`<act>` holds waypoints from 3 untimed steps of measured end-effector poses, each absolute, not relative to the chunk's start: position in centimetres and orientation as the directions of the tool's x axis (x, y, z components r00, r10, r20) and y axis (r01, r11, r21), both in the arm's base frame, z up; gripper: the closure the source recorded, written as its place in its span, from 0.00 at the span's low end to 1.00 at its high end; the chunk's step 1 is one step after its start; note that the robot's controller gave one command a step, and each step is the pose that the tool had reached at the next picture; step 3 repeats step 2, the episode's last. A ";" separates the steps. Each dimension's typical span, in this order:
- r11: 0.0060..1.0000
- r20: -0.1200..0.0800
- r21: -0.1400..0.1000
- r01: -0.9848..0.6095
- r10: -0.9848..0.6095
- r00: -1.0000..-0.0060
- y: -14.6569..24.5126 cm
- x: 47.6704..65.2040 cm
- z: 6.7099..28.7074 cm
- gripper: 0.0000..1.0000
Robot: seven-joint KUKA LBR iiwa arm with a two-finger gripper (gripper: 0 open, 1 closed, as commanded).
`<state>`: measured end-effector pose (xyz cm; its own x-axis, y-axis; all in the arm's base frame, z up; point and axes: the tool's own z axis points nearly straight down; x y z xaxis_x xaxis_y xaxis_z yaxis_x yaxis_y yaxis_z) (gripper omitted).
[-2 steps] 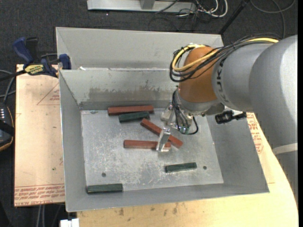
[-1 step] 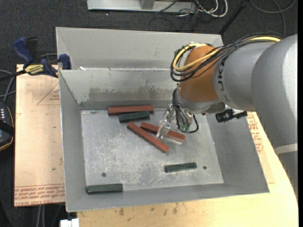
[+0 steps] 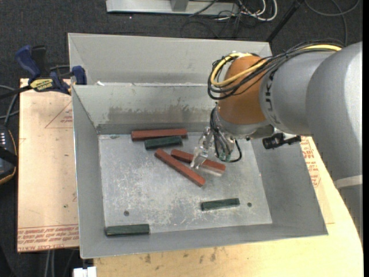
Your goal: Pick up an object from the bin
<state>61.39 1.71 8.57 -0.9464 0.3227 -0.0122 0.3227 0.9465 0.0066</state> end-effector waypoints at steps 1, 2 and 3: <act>0.947 -0.004 0.003 0.322 0.322 -0.947 1.7 61.2 8.9 1.00; 0.947 0.003 0.000 0.322 0.322 -0.947 1.7 61.1 10.3 1.00; 0.947 0.003 0.000 0.322 0.322 -0.947 1.7 61.1 10.3 1.00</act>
Offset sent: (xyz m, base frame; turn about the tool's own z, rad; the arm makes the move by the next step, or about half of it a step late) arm -0.0001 -0.0001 0.0562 -0.0001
